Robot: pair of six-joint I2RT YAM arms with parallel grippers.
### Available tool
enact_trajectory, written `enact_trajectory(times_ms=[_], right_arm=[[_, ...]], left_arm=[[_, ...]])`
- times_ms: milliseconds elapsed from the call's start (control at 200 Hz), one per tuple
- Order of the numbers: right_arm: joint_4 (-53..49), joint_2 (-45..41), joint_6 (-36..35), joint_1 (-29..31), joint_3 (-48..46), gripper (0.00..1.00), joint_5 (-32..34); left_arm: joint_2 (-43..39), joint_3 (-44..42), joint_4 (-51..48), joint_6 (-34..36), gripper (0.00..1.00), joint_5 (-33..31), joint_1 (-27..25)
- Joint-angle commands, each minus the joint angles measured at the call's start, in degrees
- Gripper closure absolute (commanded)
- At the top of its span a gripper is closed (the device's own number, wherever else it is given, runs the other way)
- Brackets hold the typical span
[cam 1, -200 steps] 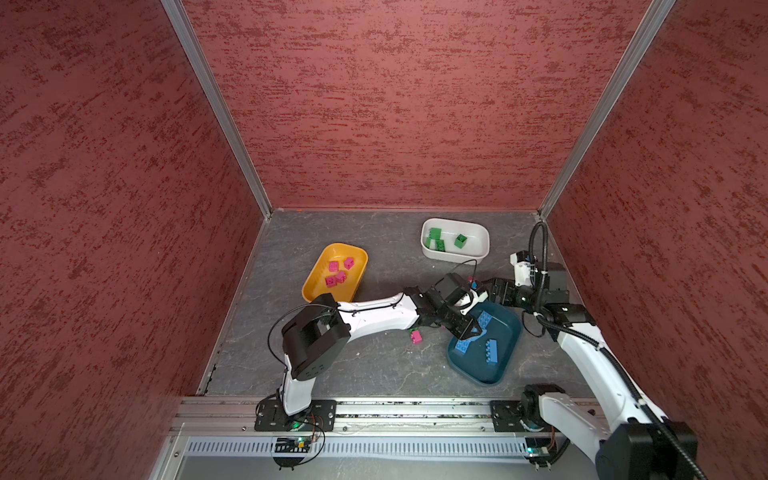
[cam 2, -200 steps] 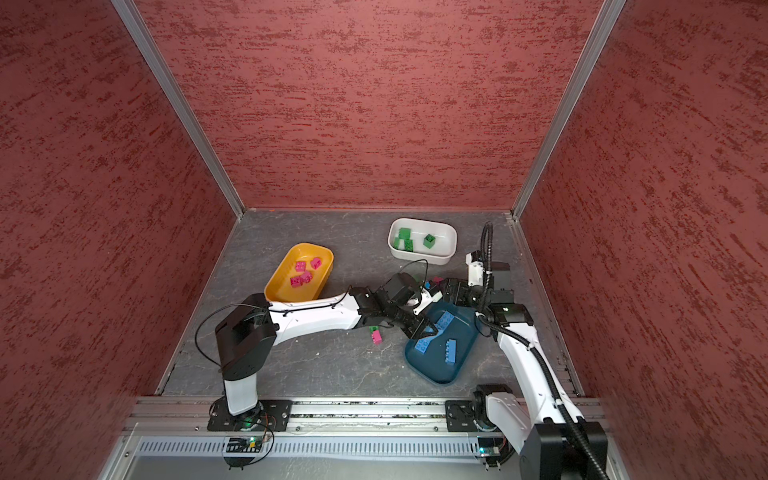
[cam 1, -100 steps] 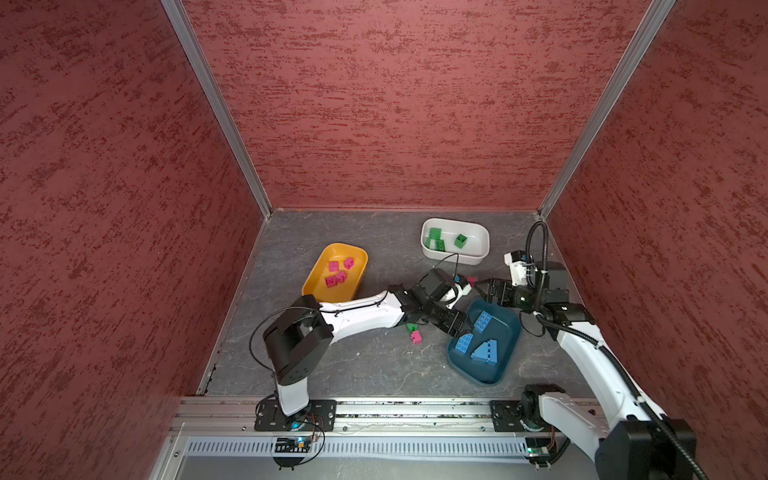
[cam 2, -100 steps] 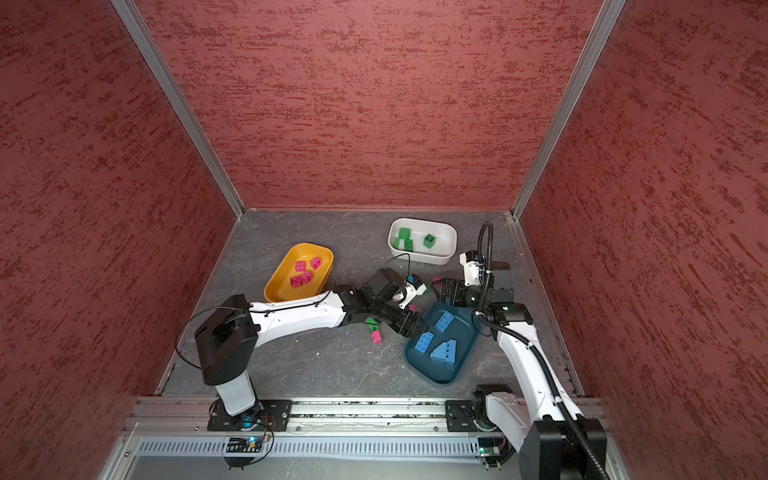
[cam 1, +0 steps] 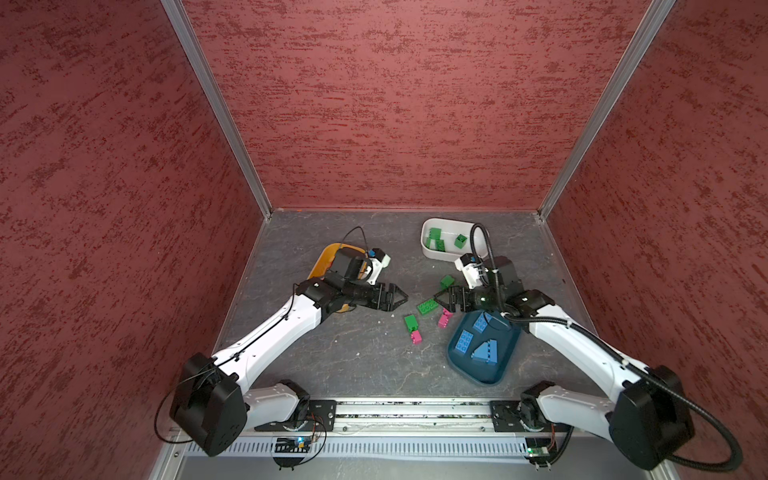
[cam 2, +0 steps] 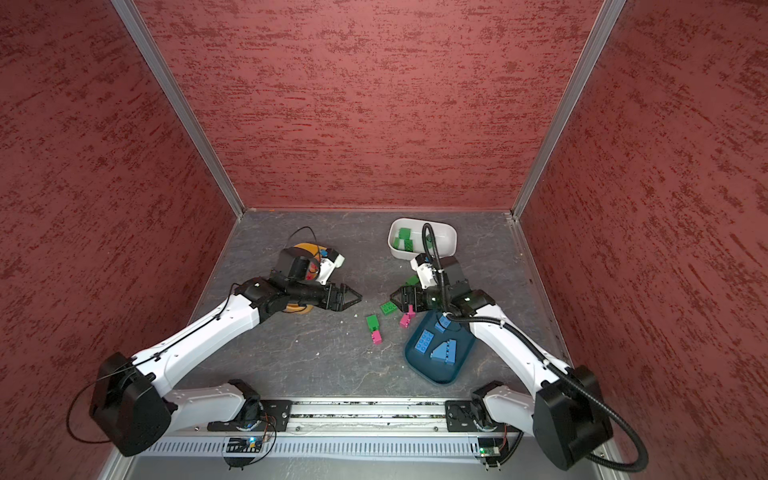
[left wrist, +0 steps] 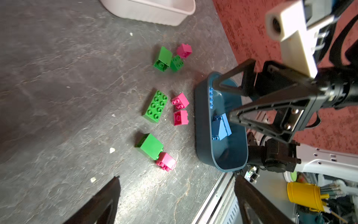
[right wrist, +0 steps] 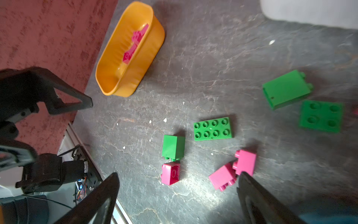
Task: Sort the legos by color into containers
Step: 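Draw the left arm back while the right gripper reaches a tall green brick, then grasp the tall green brick with the right gripper and lift it over the white tub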
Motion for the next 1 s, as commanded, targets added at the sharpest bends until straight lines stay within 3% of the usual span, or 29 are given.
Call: enact_trajectory(times_ms=[0,160,471,992], right_arm=[[2.1,2.7,3.6,4.5,2.4,0.06,6.8],[1.9,9.0,5.6,11.1,5.9,0.08,12.3],[1.9,20.9,8.0,17.7,10.7,0.16,19.5],[-3.2,29.9,8.9,22.0,14.4,0.42,26.6]], left_arm=[[-2.3,-2.5,-1.3,-0.6,0.00,4.8,4.8],[-4.3,-5.7,1.6,-2.8,0.01,9.2,12.5],[-7.0,-7.7,0.9,-2.9,0.01,13.9,19.7],[-8.3,-8.5,-0.1,-2.3,0.00,15.8,22.6]])
